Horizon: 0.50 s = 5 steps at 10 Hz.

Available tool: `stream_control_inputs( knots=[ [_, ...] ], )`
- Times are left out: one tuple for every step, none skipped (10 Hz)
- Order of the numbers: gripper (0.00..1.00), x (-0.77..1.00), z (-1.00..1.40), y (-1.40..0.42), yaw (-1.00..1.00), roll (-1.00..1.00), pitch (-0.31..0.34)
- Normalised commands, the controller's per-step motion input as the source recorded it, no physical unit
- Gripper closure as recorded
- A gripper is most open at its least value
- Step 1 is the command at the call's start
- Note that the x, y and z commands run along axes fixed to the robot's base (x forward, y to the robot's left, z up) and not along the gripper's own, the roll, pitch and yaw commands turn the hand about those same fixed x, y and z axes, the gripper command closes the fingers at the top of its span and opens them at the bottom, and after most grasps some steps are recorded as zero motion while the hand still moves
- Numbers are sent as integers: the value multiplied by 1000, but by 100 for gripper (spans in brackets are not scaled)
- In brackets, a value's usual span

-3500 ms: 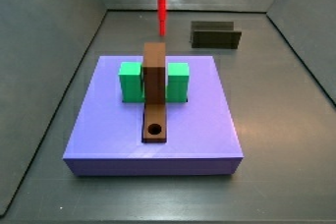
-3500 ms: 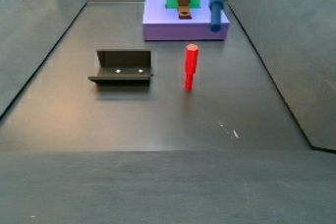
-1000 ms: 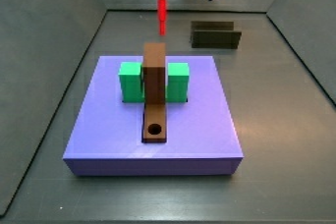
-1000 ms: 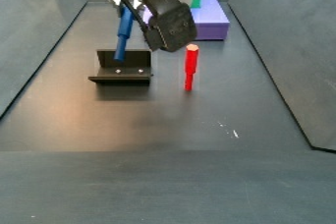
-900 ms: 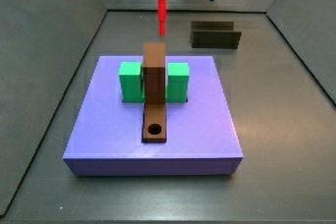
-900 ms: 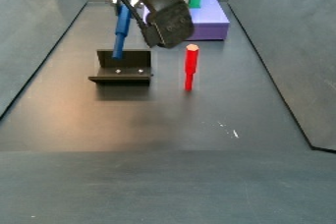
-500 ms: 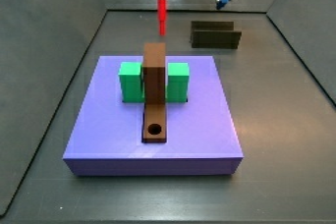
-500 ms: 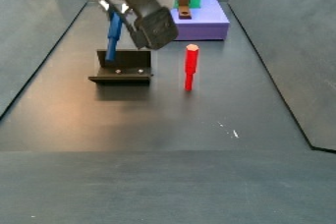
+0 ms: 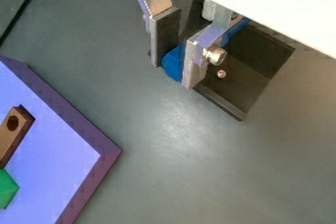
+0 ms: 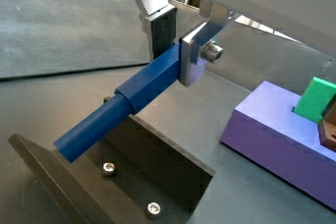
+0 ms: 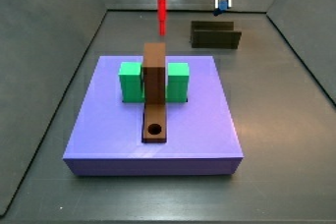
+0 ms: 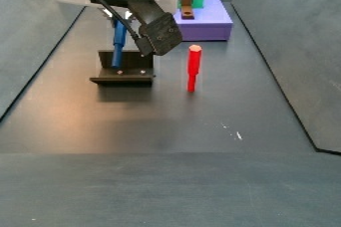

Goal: Pick up the blue object. Move up. Place the blue object on the fixture. Regrasp the blue object. Move to above the board. Insert the blue object.
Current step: Place the blue object on the fixture.

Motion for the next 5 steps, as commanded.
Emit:
stream_control_inputs(
  knots=[
    [100, 146, -214, 0, -63, -46, 169],
    [100, 143, -194, -40, -63, -89, 123],
    [100, 117, -111, -86, -69, -146, 91],
    [100, 71, -126, -111, -57, -163, 23],
    [100, 43, -97, -111, -37, -189, 11]
  ],
)
